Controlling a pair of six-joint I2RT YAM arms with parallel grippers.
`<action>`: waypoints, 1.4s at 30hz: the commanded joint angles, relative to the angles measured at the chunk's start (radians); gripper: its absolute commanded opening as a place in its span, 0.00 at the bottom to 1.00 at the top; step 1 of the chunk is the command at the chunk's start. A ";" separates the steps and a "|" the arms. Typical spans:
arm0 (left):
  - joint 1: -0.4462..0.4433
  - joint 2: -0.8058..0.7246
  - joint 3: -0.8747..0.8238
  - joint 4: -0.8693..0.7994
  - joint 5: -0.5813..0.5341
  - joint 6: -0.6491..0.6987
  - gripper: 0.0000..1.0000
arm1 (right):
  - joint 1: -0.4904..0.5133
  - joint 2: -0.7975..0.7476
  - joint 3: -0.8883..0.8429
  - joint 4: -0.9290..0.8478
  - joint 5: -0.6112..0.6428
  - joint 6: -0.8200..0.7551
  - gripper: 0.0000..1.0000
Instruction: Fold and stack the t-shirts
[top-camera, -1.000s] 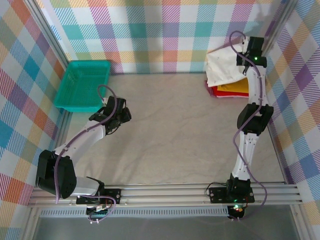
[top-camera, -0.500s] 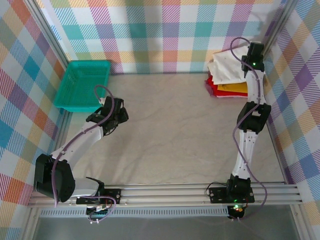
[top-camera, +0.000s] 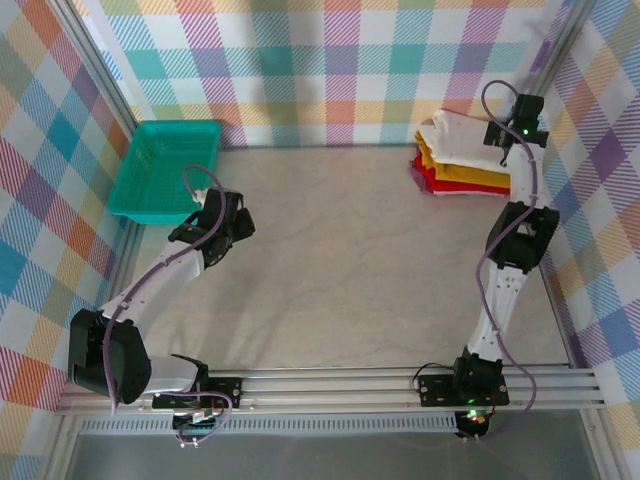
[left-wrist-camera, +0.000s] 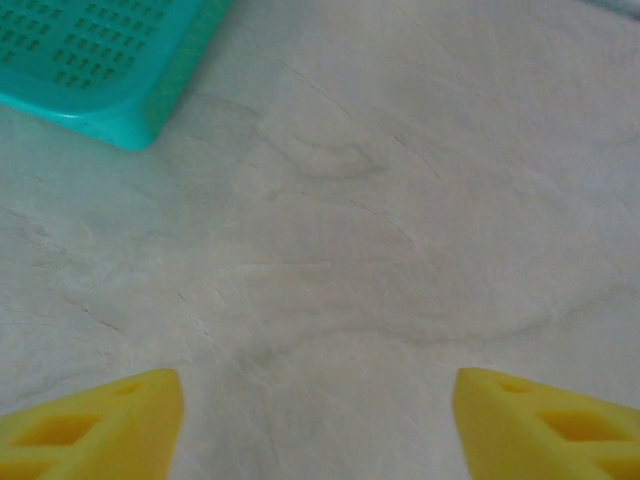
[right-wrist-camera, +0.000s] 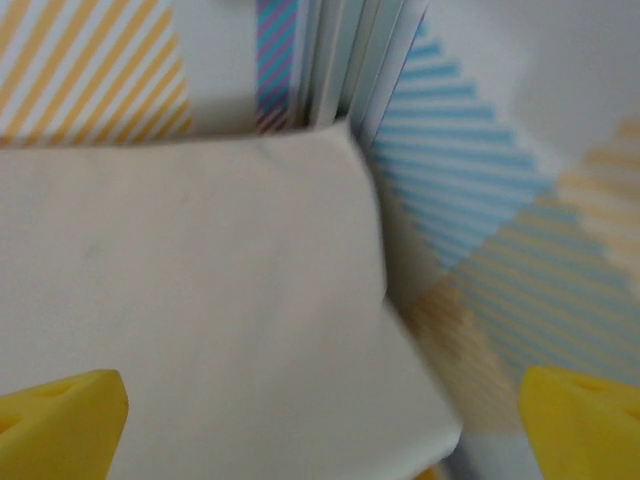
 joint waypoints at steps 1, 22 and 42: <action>0.051 -0.055 -0.071 0.121 -0.093 0.071 0.87 | 0.036 -0.337 -0.327 0.147 -0.128 0.157 1.00; 0.213 0.049 -0.568 0.997 -0.057 0.438 0.98 | 0.337 -1.002 -1.878 1.188 0.084 0.086 1.00; 0.213 0.238 -0.591 1.246 0.109 0.427 1.00 | 0.261 -0.805 -1.860 1.362 -0.232 0.051 1.00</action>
